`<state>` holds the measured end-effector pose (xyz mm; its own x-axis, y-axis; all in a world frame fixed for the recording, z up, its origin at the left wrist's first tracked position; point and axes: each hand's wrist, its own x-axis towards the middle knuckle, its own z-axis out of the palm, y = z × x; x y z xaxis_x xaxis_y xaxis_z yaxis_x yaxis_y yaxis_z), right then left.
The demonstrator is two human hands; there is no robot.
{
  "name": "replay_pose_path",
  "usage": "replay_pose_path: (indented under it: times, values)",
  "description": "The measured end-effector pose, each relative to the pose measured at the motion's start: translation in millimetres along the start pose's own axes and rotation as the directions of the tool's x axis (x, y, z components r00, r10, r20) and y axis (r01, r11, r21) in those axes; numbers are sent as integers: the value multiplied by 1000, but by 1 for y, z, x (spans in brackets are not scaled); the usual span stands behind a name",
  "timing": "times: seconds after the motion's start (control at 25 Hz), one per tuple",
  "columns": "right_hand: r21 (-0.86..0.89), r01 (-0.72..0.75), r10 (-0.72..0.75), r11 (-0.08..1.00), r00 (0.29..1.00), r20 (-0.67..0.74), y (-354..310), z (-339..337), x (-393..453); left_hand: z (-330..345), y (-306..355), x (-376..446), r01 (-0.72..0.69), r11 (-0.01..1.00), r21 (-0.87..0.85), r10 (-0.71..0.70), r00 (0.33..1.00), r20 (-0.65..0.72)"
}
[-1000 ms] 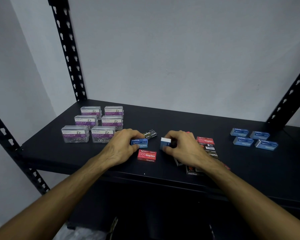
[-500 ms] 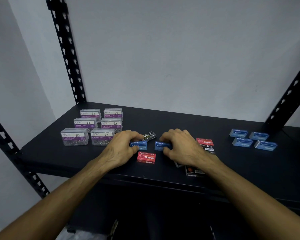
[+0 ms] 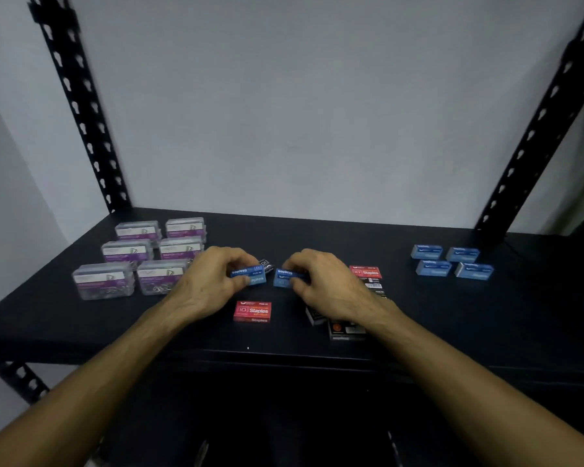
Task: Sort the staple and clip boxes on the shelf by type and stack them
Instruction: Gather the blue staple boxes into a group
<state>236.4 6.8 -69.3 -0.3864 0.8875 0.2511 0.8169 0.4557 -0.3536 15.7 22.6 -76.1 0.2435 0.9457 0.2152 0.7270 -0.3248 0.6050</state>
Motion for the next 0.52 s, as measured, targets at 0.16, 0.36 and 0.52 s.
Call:
replay_pose_path:
  times: [0.16, 0.36, 0.52]
  values:
    - [39, -48, 50, 998, 997, -55, 22, -16, -11, 14, 26, 21, -21, 999, -32, 21, 1000, 18]
    - [-5, -202, 200, 979, 973, -113, 70, -53, -46, 46, 83, 53, -108, 992, -58, 114, 987, 111]
    - [-28, -360, 350, 932, 920, -173, 111, -85, -81, 83, 136, 73, -155, 983, -101, 170, 973, 157]
